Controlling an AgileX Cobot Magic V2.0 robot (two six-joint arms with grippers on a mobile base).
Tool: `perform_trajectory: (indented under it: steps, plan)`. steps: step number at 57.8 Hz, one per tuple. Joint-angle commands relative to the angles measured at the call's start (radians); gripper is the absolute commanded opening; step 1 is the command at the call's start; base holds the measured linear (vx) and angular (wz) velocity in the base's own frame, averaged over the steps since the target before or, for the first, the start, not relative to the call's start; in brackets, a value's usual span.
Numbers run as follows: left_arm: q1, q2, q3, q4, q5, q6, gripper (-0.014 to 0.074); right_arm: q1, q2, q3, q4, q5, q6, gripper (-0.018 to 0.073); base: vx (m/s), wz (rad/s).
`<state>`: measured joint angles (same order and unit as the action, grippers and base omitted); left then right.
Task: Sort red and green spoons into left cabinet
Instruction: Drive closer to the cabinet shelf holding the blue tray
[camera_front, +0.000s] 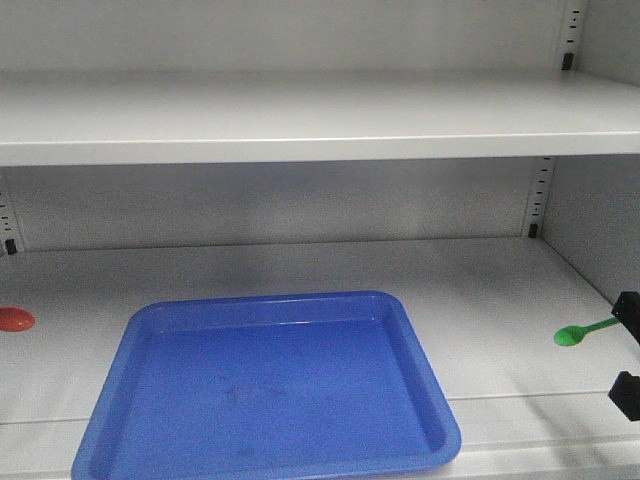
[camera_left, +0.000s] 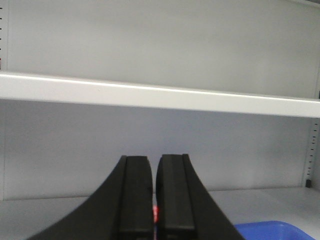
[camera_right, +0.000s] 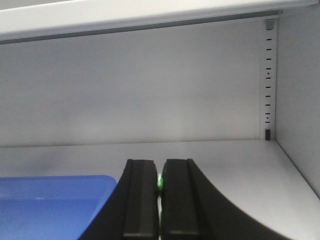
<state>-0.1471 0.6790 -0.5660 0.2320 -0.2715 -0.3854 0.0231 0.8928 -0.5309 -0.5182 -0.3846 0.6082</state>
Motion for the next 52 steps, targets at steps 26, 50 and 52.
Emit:
perform_trajectory:
  steps: [26,50,52]
  plan:
    - [-0.004,-0.001,-0.037,-0.008,-0.072,-0.005,-0.0006,0.001,-0.01,-0.034,0.011,-0.073,-0.002,-0.0001,0.14,0.04]
    - [-0.004,-0.001,-0.037,-0.008,-0.072,-0.005,-0.0006,0.001,-0.01,-0.034,0.011,-0.073,-0.002,-0.0001,0.02,0.02]
    - [-0.004,-0.001,-0.037,-0.008,-0.072,-0.005,-0.0006,0.001,-0.01,-0.034,0.011,-0.073,-0.002,-0.0001,0.0,0.0]
